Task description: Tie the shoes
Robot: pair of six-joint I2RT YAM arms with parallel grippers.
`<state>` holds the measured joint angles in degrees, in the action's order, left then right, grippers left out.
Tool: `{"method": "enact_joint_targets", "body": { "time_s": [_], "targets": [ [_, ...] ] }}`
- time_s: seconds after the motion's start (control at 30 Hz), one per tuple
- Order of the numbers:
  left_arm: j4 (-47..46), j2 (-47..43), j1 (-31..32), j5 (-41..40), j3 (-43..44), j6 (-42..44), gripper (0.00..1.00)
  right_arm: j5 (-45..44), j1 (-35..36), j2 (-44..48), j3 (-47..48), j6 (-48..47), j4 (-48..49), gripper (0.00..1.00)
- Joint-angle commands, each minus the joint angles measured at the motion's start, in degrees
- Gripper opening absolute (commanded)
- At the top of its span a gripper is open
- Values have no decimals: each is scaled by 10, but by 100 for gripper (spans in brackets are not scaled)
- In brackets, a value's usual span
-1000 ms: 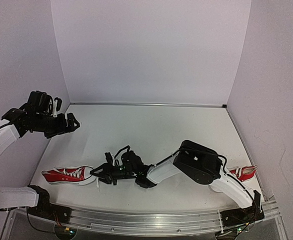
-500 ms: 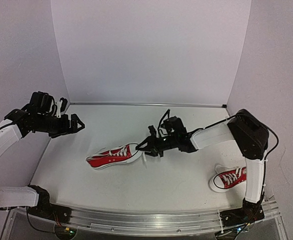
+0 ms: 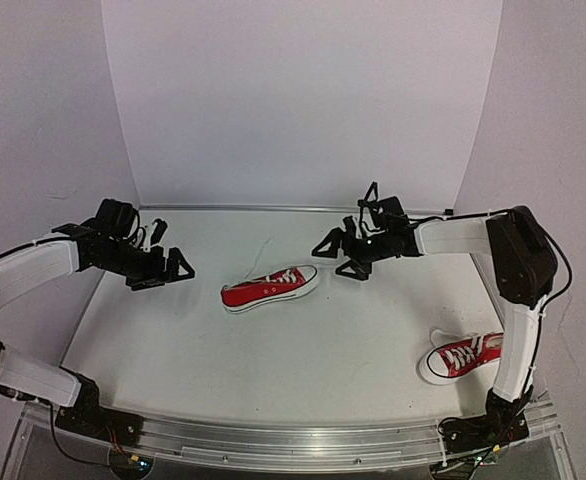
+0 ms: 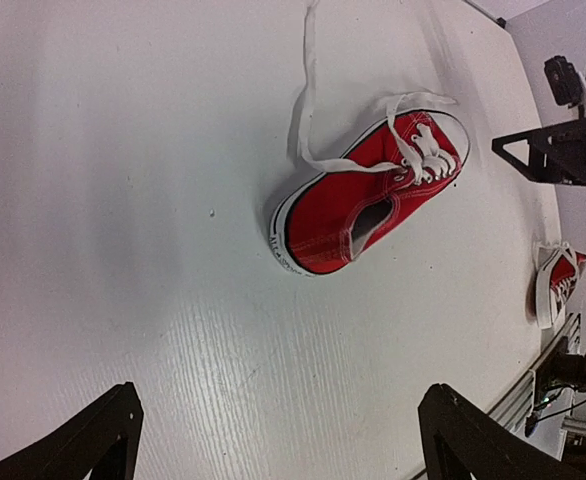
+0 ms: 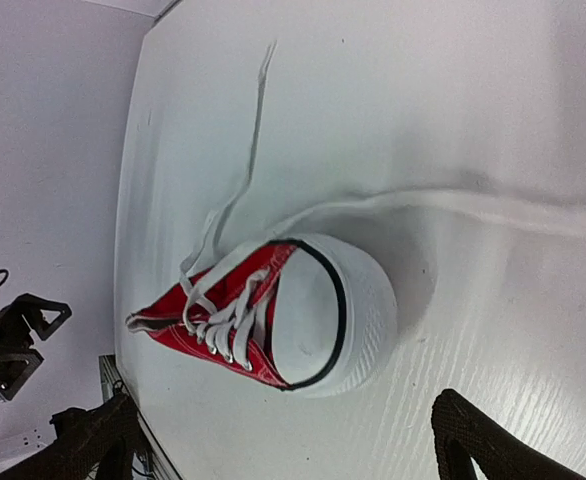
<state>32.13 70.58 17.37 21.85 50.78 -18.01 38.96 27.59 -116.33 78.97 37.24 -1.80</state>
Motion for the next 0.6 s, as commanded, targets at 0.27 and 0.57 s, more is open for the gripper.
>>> {"method": "enact_joint_targets", "body": {
  "time_s": [0.27, 0.57],
  "targets": [
    [-174, 247, 25, 81, 155, -17, 99, -21, 41, 186, -210, 46, 59, 98],
    [-209, 364, 98, 87, 190, -3, 99, -9, 57, 188, -265, 87, 132, 98]
  ]
}}
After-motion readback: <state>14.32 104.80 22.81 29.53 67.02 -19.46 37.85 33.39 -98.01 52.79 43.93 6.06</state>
